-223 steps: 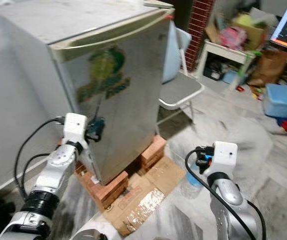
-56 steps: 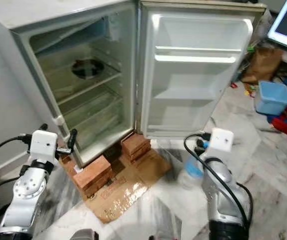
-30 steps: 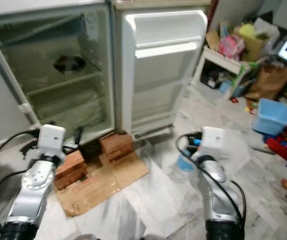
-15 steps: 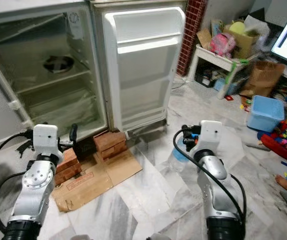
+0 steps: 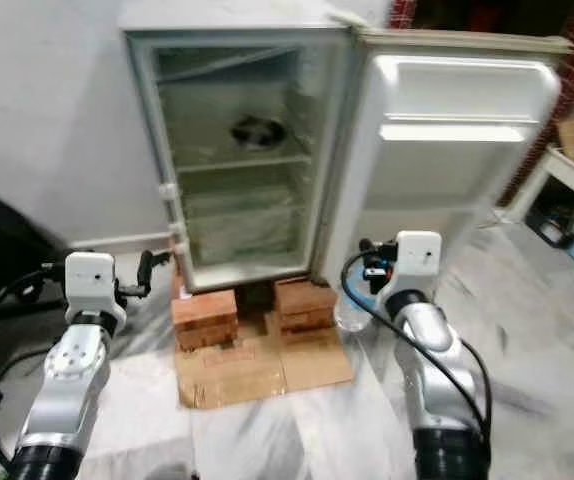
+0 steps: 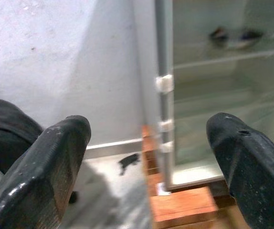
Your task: Restocking fridge
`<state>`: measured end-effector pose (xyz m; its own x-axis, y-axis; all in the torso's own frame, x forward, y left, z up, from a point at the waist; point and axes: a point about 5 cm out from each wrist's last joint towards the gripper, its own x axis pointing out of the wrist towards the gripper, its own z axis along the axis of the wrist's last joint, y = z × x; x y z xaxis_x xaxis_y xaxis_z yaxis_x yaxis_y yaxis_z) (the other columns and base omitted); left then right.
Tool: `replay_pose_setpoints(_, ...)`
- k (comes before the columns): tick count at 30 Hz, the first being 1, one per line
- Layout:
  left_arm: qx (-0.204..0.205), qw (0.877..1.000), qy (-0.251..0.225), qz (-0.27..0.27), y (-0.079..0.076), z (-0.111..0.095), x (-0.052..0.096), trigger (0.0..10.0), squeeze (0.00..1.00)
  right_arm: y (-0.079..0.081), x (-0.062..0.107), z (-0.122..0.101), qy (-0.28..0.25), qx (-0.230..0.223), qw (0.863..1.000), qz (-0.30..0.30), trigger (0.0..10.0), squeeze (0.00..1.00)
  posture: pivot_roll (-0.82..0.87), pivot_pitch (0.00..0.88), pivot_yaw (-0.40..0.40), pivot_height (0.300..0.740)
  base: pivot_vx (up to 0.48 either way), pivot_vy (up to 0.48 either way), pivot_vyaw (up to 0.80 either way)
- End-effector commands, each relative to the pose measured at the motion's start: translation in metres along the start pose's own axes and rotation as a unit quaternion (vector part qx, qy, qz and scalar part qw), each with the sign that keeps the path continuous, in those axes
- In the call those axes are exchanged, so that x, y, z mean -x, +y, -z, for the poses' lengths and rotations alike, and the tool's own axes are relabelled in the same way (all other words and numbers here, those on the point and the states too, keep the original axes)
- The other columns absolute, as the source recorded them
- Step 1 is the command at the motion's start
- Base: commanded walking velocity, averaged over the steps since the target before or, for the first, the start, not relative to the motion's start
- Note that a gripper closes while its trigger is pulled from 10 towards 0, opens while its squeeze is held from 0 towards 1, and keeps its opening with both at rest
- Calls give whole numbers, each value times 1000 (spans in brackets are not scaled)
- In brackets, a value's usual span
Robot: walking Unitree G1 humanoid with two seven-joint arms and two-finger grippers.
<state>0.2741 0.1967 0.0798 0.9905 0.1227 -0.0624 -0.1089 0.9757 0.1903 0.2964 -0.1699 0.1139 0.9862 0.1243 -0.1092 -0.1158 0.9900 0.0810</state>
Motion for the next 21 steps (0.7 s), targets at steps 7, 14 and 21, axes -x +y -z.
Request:
replay_pose_setpoints(7,-2,1000,-2,13,-12,-4,-2,10000,0,-14,3,-3,-10,9,1000,23,10000,0,13,0,-52,740,215,-381,0)
replay_pose_setpoints(14,6,1000,-3,12,-12,-4,-3,10000,0,-14,2,-3,-9,11,1000,25,10000,0,12,0,-52,740,0,-323,0)
replay_pose_setpoints(21,-1,1000,-3,14,-10,-3,-2,10000,0,-14,1,-2,-10,9,1000,25,10000,0,14,0,-51,740,0,0,0)
